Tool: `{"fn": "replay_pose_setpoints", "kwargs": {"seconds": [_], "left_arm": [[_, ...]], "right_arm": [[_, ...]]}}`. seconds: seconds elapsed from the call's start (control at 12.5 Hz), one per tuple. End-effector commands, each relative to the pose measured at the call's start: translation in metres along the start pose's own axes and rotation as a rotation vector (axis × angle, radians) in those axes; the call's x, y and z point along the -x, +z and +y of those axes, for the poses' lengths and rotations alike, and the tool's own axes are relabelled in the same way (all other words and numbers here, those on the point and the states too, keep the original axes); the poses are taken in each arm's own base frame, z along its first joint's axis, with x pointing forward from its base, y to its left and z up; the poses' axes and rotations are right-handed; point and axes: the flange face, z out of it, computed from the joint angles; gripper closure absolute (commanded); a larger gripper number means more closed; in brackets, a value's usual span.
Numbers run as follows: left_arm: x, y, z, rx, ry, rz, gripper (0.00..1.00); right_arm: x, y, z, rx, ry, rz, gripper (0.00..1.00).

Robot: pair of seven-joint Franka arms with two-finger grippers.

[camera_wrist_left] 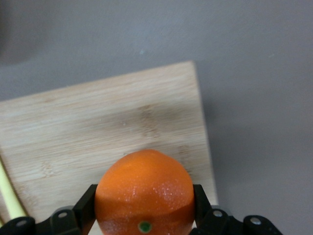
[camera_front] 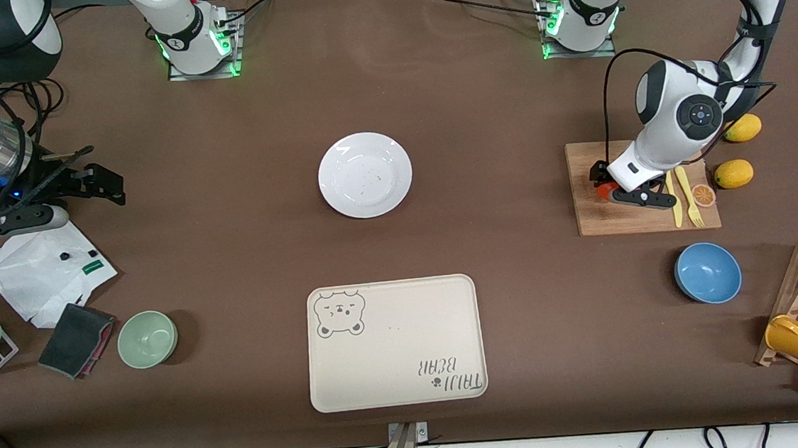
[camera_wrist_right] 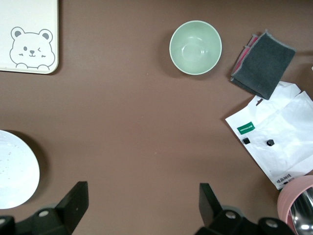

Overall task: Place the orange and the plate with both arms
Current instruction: 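Lift the orange with the left gripper and carry it to the plate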

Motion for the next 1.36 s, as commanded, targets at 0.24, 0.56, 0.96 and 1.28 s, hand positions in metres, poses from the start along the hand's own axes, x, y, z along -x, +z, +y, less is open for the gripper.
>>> {"fn": "replay_pose_setpoints", "kwargs": {"seconds": [0.24, 0.56, 0.96, 1.28], "left_arm": [[-0.047, -0.108, 0.18, 0.018, -0.215, 0.002, 0.89], [-0.044, -0.096, 0.369, 0.105, -0.375, -0.017, 0.88], [-0.032, -0.056, 0.491, 0.291, -0.45, 0.001, 0.87], [-0.019, -0.002, 0.521, 0.279, -0.429, 0.002, 0.83]], "right_arm": [[-0.001, -0.003, 0.0, 0.002, -0.003, 0.0, 0.0], [-0.001, -0.003, 0.0, 0.001, -0.001, -0.003, 0.0], [-0.001, -0.003, 0.0, 0.001, -0.001, -0.001, 0.0], [-0.001, -0.004, 0.0, 0.001, -0.001, 0.002, 0.0]]}}
